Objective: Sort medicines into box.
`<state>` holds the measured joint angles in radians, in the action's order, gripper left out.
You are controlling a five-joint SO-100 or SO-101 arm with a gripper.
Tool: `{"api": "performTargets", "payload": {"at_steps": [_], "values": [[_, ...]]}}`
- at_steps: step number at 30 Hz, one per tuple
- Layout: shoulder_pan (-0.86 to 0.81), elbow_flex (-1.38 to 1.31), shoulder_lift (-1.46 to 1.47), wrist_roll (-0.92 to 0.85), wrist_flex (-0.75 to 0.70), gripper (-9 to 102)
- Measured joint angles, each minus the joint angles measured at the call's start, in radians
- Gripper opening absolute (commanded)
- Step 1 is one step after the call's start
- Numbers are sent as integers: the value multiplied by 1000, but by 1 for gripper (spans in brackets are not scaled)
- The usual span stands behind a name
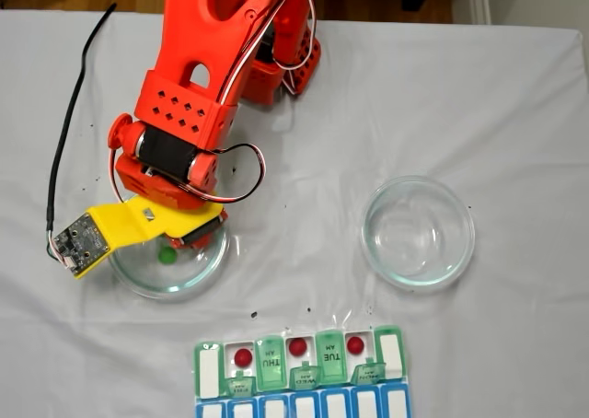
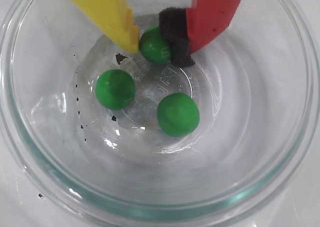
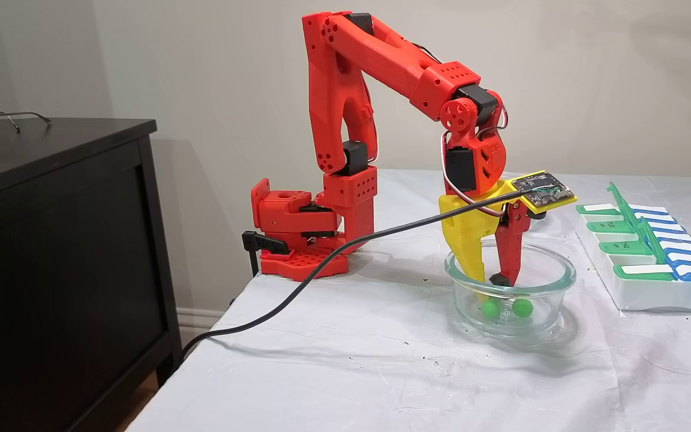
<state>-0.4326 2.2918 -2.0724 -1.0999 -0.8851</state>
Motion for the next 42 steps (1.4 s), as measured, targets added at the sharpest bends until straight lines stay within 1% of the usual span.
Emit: {"api": "performTargets", "payload": {"at_steps": [8,12,15,19,21,25,29,33,36,42], "values": [[0,0,0,0,-2,0],[2,0,-28,34,-38,0],[0,21,-137,69,-35,0],[-3,75,-351,101,-26,0],[6,75,-446,126,-54,0],[67,72,-552,218,-71,0],[190,52,-554,376,-23,0],[311,25,-488,589,87,0],[396,-8,-403,716,141,0],[538,-92,-210,815,179,0]]}}
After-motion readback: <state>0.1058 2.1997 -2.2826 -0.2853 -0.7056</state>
